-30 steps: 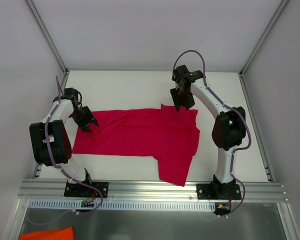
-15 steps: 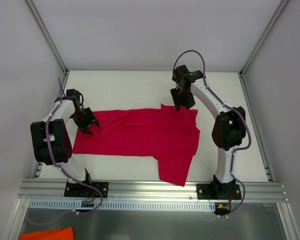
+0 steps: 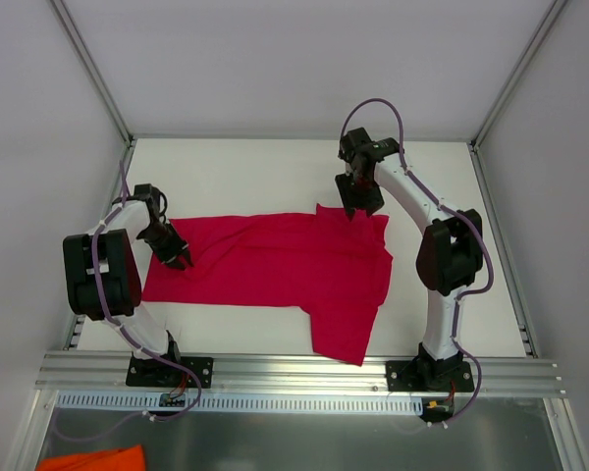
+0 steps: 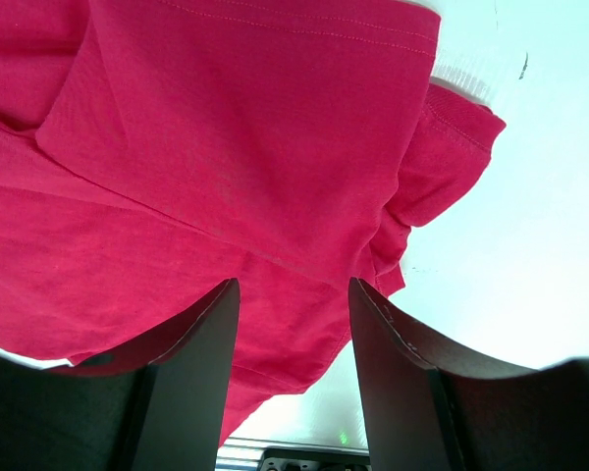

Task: Fold and stack the t-shirts
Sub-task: Fold the flattened tshirt in 1/3 of the way

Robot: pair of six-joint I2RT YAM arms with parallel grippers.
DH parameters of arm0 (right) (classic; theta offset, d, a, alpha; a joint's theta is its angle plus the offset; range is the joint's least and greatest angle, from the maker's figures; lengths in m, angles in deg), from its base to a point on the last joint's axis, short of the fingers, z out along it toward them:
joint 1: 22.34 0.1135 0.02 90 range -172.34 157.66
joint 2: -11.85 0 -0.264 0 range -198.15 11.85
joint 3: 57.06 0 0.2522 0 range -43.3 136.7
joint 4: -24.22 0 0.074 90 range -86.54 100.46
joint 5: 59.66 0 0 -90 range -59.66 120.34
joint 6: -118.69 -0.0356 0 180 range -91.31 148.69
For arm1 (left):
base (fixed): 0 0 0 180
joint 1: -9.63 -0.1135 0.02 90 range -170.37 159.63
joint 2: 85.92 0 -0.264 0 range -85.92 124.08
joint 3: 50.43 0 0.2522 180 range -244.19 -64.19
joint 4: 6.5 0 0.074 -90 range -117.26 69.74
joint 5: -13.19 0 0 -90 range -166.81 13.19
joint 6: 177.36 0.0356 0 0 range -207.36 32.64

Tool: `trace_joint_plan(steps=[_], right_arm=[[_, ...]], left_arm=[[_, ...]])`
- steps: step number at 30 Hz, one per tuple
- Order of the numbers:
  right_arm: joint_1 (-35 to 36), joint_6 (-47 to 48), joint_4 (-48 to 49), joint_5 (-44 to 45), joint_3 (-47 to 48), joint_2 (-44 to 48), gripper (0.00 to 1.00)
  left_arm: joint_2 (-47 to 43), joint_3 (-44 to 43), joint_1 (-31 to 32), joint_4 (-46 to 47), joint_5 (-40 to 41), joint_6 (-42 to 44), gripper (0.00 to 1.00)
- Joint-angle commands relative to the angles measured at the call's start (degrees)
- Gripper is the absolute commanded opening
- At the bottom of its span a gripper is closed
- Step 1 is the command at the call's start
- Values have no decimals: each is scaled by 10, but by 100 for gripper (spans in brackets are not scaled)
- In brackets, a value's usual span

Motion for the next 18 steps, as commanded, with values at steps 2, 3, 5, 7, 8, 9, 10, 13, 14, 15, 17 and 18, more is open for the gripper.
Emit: trace_joint_plan(steps=[2, 3, 5, 7, 8, 9, 10, 13, 14, 15, 17, 18], right_arm=[[-4, 3, -9, 2, 9, 35, 53], [-4, 2, -7, -10, 9, 28, 53], [-4, -3, -6, -25, 24, 12, 53], [-4, -5, -11, -48, 46, -17, 53], [-4, -6, -6, -76, 64, -24, 53], [-4, -5, -3, -88, 73, -39, 55], [-4, -5, 0, -99, 84, -49, 57], [-4, -8, 13, -142, 132, -99, 59], [-4, -14, 18, -154, 152, -113, 59], [-5, -19, 21, -178, 159, -126, 58], [-4, -31, 43, -214, 158, -152, 58], [-4, -33, 55, -222, 149, -156, 58]], left_arm=[[4, 9, 7, -2, 13, 11, 12], [4, 8, 7, -1, 13, 11, 2], [5, 7, 7, -2, 14, 11, 0], [4, 6, 7, -2, 14, 12, 0], [2, 8, 7, -2, 18, 12, 0], [0, 9, 8, -1, 19, 11, 0], [-2, 9, 8, 1, 19, 10, 0], [-8, 9, 7, 5, 10, 3, 0], [-9, 8, 7, 6, 5, 0, 0], [-12, 6, 7, 8, -5, -5, 0], [-16, 4, 7, 9, -14, -12, 0], [-20, 4, 7, 10, -19, -15, 0]])
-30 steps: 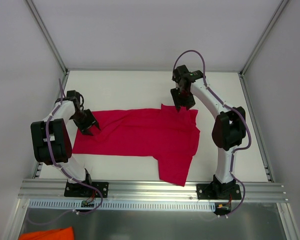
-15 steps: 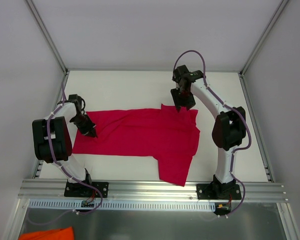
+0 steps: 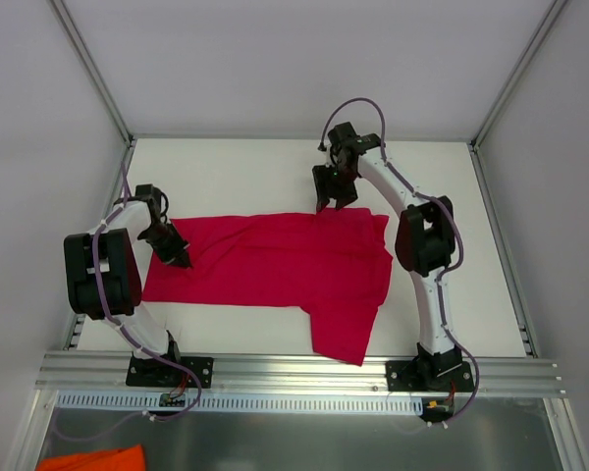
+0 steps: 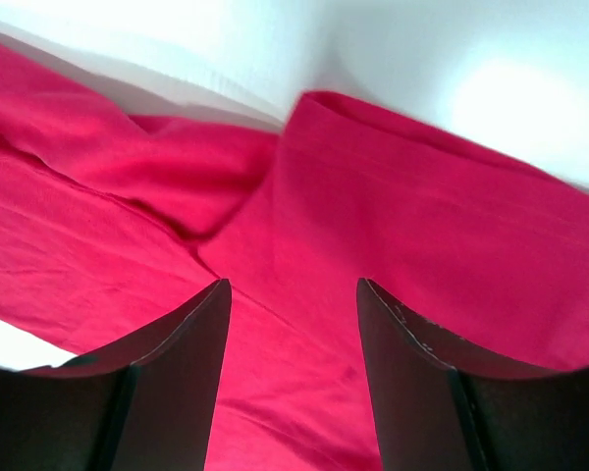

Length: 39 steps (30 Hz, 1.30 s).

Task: Fold and stack the t-shirts
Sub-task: Fold the flattened tshirt in 1/3 of the way

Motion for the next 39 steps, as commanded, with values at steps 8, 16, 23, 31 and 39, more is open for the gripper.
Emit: trace_joint_plan(steps=[8, 16, 23, 31, 39], right_arm=[[-2, -5, 69, -87, 16, -70, 58], [-3, -3, 89, -84, 50, -91, 58], [-3, 8, 106, -60, 61, -93, 58], [-7, 16, 93, -22, 66, -104, 42], [-10, 29, 78, -2, 61, -109, 42]], left_arm=[[-51, 4, 4, 9, -35, -15, 0], [-60, 14, 4, 6, -33, -9, 0], [-67, 19, 3, -1, -28, -4, 0], [-76, 22, 3, -4, -24, -3, 0], [-83, 22, 3, -11, -22, 2, 0]])
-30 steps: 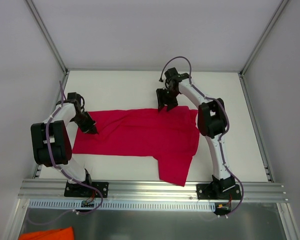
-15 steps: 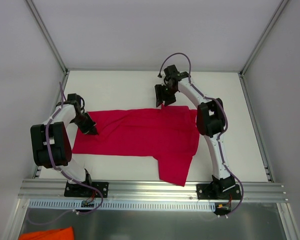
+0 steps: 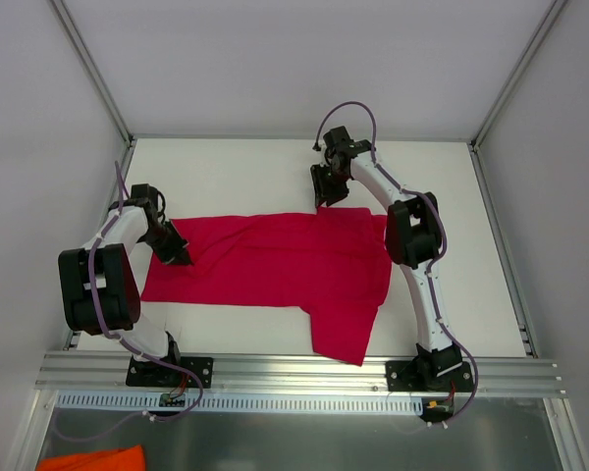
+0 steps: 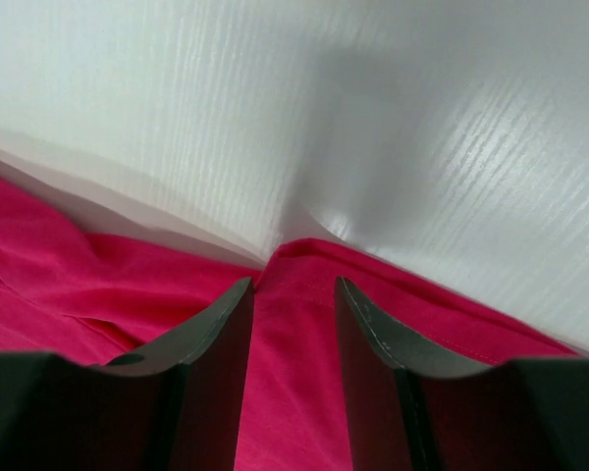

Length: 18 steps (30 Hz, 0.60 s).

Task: Fold and stack the t-shirts
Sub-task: Fold the flattened tshirt in 1/3 of the way

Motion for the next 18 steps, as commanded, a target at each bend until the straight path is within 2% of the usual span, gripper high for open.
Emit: trace_joint_plan(steps=[1, 11, 18], right_arm=[[-4, 13, -13, 15, 10, -5, 43], [-5, 8, 7, -3, -21, -1, 41], [-5, -14, 61, -75, -39, 11, 42]], left_arm=[[-24, 1, 3, -19, 2, 9, 0], [-29, 1, 3, -27, 8, 12, 0], [-29, 3, 3, -26, 4, 11, 0]])
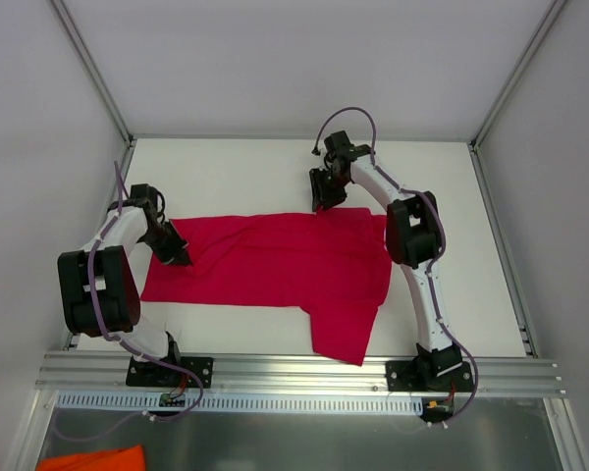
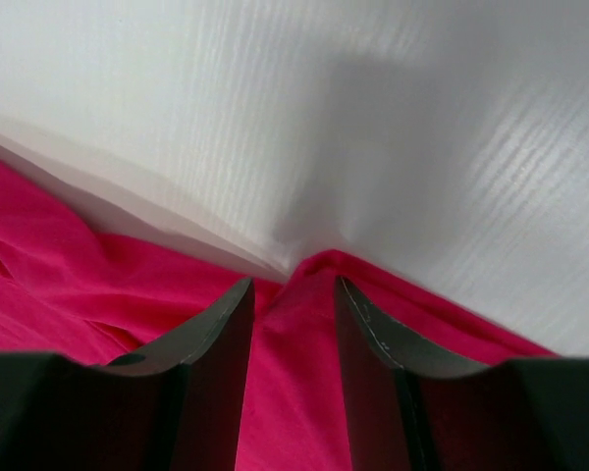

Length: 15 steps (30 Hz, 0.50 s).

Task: Fold and stack the t-shirts
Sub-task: Fold the flattened tshirt in 1/3 of the way

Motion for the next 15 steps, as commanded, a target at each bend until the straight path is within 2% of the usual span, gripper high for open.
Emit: trace_joint_plan(steps=[1, 7, 9, 10, 11, 12, 13, 15], right_arm=[[-2, -13, 41, -43, -7, 14, 42], [0, -17, 36, -48, 29, 2, 42], [0, -14, 31, -46, 39, -7, 39], [0, -14, 30, -44, 38, -7, 35], [-1, -14, 28, -42, 38, -8, 18], [-1, -14, 27, -39, 37, -7, 6], [0, -14, 26, -37, 34, -7, 1], [0, -12, 28, -29, 29, 0, 1]], left_arm=[[-21, 4, 3, -16, 5, 10, 0], [-24, 9, 3, -15, 5, 10, 0], [-25, 9, 3, -14, 7, 10, 0], [-25, 9, 3, -15, 7, 10, 0], [-25, 9, 3, -14, 7, 11, 0], [-24, 10, 3, -14, 7, 11, 0], [-22, 11, 3, -13, 5, 11, 0], [-19, 14, 3, -4, 0, 9, 0]])
